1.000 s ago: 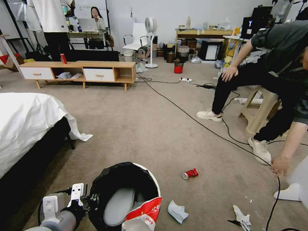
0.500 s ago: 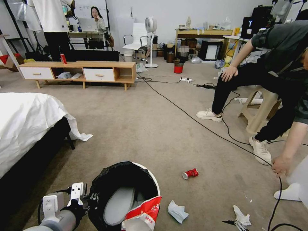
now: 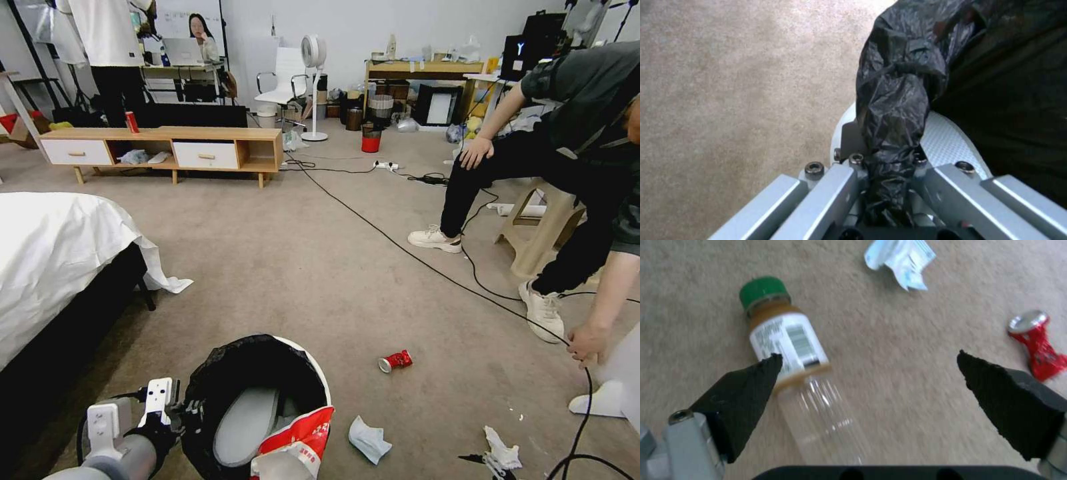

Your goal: Pick up the trash bin and place the garbage on the floor into it.

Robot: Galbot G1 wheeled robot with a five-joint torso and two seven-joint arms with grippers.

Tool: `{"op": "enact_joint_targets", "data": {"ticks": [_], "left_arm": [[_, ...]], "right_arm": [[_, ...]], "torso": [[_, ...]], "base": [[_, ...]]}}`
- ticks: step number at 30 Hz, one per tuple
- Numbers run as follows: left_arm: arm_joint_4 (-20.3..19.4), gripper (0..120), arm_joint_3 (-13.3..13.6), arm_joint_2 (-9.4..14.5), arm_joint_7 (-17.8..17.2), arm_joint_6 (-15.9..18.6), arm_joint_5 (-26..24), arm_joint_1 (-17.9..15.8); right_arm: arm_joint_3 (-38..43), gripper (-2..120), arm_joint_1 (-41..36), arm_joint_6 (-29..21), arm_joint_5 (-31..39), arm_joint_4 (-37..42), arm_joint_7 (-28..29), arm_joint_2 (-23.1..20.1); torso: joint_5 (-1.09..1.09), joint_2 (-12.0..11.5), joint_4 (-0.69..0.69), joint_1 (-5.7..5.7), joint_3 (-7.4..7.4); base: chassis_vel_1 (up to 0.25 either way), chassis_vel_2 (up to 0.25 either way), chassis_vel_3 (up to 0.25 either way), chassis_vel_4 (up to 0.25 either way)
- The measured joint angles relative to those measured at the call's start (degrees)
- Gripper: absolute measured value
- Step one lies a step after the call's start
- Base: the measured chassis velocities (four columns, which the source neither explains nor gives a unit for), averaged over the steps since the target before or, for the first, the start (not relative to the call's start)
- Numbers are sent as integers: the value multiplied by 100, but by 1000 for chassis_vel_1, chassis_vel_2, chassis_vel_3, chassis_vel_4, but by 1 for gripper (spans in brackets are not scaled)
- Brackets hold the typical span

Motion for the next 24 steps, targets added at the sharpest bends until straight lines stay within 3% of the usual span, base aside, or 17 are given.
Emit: {"op": "enact_joint_targets", "data": {"ticks": [24], "left_arm": [[45,1,-12,-2,-9,4,-9,-46]], "right_arm": [[-1589,100,1393,238,-88,-1085,-169,545]], "torso": [[-1,0,2,0,0]], "base": [[0,0,0,0]]}}
